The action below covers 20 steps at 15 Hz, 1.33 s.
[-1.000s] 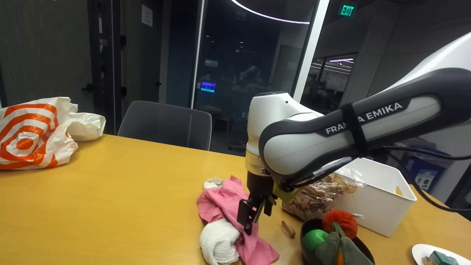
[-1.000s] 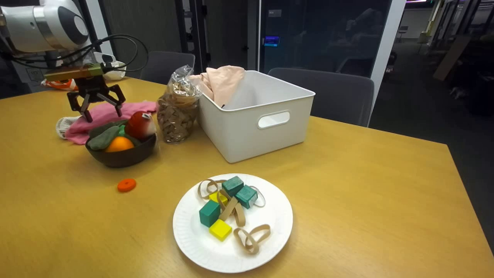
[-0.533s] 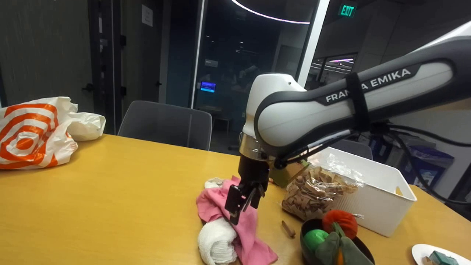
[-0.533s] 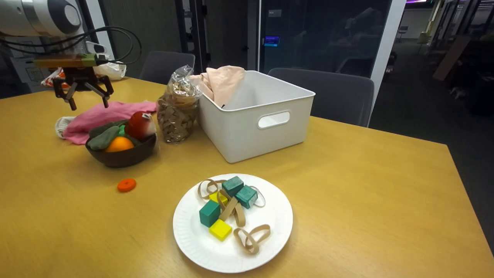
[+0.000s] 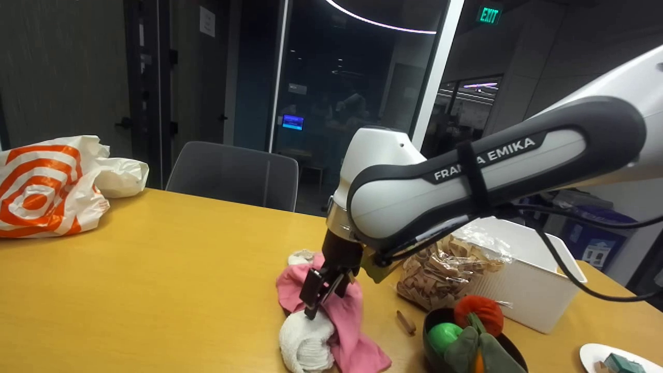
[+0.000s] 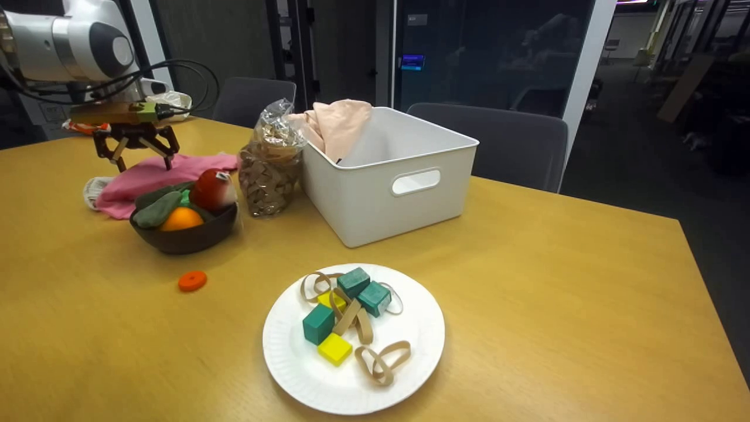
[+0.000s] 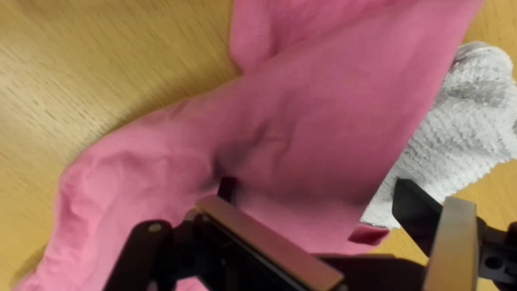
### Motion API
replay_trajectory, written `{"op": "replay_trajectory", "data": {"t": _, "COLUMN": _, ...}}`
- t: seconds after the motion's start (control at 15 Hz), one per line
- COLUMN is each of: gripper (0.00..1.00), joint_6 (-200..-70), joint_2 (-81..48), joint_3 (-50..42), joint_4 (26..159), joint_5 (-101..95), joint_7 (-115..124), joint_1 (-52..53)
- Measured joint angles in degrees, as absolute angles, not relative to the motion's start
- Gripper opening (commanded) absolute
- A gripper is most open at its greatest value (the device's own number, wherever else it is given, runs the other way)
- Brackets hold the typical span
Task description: Pick up the cloths on the table and hang them around the white basket
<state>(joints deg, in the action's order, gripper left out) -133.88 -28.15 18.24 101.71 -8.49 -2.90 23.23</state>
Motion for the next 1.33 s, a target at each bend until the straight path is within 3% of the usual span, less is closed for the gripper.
{"op": "replay_trajectory", "data": {"t": 0.6, "gripper": 0.05, "joint_6": -134.93, "joint_2": -29.38, "joint_3": 17.30, "joint_4": 101.18, "joint_5": -8.89, "joint_7": -3.06, "joint_1": 23.89}}
{"op": "replay_trajectory", "data": {"t": 0.73, "gripper": 0.01, "joint_6": -134.15, "joint_2": -29.30, "joint_3": 17.37, "joint_4": 100.65, "joint_5": -8.42, "joint_7": -3.20, "joint_1": 23.87}}
{"op": "replay_trajectory", "data": {"t": 1.0, "gripper": 0.04, "joint_6": -133.57, "joint_2": -29.24, "joint_3": 17.43, "joint_4": 100.13, "joint_5": -7.95, "joint_7": -3.67, "joint_1": 23.78}}
{"op": "replay_trajectory", "data": {"t": 1.07, "gripper": 0.09, "joint_6": -133.42, "joint_2": -29.20, "joint_3": 17.48, "joint_4": 100.13, "joint_5": -7.84, "joint_7": -3.92, "joint_1": 23.72}}
{"op": "replay_trajectory", "data": {"t": 1.13, "gripper": 0.34, "joint_6": -133.06, "joint_2": -29.11, "joint_3": 17.53, "joint_4": 100.11, "joint_5": -7.72, "joint_7": -4.19, "joint_1": 23.67}}
{"op": "replay_trajectory", "data": {"t": 1.27, "gripper": 0.37, "joint_6": -131.88, "joint_2": -28.90, "joint_3": 17.58, "joint_4": 99.93, "joint_5": -7.58, "joint_7": -4.45, "joint_1": 23.60}}
{"op": "replay_trajectory", "data": {"t": 1.33, "gripper": 0.44, "joint_6": -131.24, "joint_2": -28.79, "joint_3": 17.60, "joint_4": 99.76, "joint_5": -7.47, "joint_7": -4.54, "joint_1": 23.57}}
